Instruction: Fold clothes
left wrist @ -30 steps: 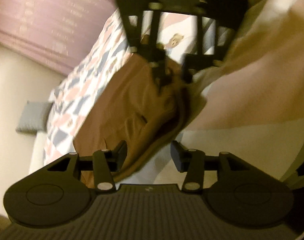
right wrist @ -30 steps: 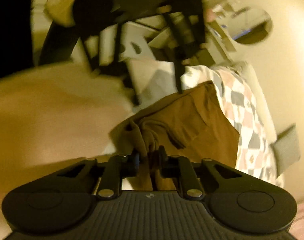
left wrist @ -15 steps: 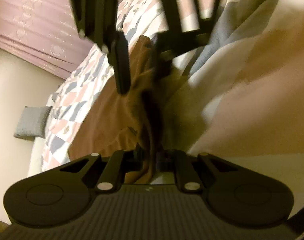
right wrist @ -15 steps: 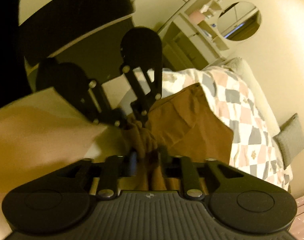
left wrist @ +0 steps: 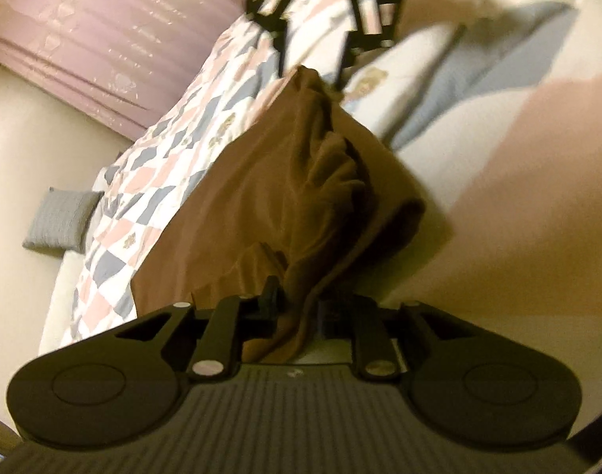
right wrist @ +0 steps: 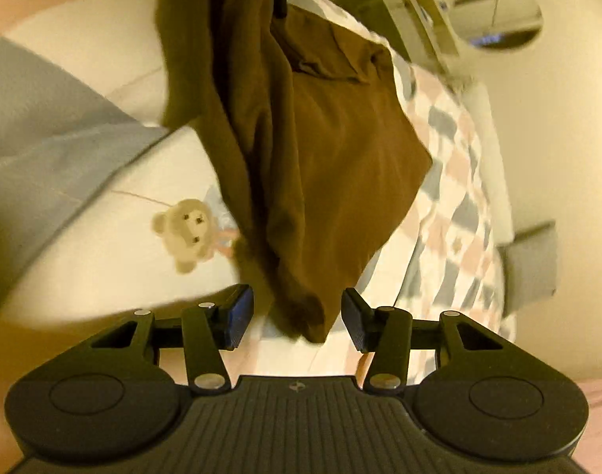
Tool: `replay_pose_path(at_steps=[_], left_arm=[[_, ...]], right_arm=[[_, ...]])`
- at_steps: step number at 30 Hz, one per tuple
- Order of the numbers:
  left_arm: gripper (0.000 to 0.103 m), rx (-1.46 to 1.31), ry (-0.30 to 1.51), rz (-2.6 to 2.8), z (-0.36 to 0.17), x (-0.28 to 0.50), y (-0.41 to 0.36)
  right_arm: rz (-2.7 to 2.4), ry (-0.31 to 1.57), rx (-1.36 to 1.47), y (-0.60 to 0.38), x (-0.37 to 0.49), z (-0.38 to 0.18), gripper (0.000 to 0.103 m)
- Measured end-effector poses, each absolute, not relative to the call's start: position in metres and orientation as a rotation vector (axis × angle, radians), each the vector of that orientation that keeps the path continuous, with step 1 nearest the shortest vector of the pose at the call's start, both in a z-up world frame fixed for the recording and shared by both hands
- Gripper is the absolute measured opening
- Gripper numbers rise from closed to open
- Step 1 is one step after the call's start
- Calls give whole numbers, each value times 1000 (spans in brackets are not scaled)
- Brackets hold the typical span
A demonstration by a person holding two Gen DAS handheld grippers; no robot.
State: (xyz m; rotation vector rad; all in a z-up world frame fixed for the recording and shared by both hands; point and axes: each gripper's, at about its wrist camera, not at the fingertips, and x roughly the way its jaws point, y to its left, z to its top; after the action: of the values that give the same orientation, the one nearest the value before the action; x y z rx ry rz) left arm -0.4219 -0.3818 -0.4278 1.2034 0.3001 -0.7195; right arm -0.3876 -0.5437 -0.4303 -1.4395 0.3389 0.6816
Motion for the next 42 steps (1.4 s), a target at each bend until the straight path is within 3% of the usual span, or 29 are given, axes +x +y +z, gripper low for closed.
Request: replay_pose_path(at_steps=[4,6,7,8,10,15,19,23,24,26,30,35,38,40,42], left_arm=[[23,1208,294,-708,-435,-418,-385],[21,1218,293,-711,-439,-415,-389],[16,1212,303,-717,-440,-412,-390],[12,1205,314,-723,-441,-409,-391],[11,1137,354,-740,-431,-404,-387],[11,822,500,-764,-371,-369,-360],[11,434,675,-705,-330,-303,-315],[11,61,831,-573,-325,-232,-259],[10,-26,881,-535,-334,-215,-244],[11,-201,976,-457,-354,-181,-215],[11,-469,1086,-432,-395,-152,-174],[12,-549,1061,-516,-391,-144,-155],[23,-595,1027,-540,-389,-137,-148],[23,-608,1014,-537,-392,-129,-149],[9,-613,1005,-529,-394,-123,-150]], right_arm=[[713,304,-1497,-544,-385,-448,48],[740,313,-1525,-544,-384,-453,37],[756,331,-1531,-543,-383,-453,31],[775,365,-1516,-541,-380,-447,21],[825,447,-1476,-539,-371,-426,10],[1030,699,-1354,-523,-302,-336,6],[1136,795,-1262,-498,-214,-274,7],[1198,878,-1121,-449,-111,-269,10],[1203,905,-1068,-436,-84,-274,14],[1144,1024,-924,-413,-27,-299,40],[1026,1207,-439,-424,57,-328,47],[921,1341,73,-506,69,-346,52],[903,1392,249,-535,55,-359,53],[887,1406,335,-541,43,-367,53],[885,1411,320,-530,35,-374,49]])
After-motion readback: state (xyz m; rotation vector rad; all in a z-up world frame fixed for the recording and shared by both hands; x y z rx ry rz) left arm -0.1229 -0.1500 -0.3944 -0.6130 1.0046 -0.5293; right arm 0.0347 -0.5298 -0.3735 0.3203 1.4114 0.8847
